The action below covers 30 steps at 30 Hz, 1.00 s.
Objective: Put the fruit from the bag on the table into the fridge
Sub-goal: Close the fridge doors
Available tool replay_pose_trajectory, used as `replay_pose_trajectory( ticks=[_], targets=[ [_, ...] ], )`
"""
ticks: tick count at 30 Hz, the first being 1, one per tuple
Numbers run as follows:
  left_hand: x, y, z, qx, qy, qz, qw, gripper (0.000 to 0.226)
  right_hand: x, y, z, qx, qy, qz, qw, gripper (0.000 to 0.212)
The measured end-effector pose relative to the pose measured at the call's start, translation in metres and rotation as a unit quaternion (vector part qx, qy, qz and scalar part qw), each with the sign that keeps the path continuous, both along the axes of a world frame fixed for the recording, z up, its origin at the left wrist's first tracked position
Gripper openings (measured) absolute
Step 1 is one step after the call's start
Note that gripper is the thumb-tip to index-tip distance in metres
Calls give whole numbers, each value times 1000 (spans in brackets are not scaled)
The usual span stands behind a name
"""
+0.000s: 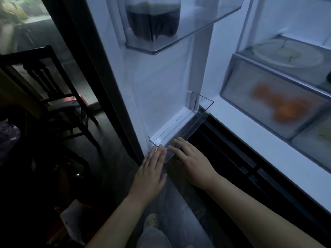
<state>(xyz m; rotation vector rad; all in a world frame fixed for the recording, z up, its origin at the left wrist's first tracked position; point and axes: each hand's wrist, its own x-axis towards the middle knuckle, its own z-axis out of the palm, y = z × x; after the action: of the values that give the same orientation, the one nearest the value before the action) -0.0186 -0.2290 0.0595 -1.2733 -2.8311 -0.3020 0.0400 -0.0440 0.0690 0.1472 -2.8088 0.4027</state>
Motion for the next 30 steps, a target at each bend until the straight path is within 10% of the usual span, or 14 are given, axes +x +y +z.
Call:
replay_pose_trajectory(
  ticks=[24,30],
  targets=[
    [102,102,10,18,-22,-34,999,97,91,64,1,-56,-18,-126,990,55],
    [98,66,26,92,69,-173,978,52,113,40,19,-64,62,-141,986,57]
  ],
)
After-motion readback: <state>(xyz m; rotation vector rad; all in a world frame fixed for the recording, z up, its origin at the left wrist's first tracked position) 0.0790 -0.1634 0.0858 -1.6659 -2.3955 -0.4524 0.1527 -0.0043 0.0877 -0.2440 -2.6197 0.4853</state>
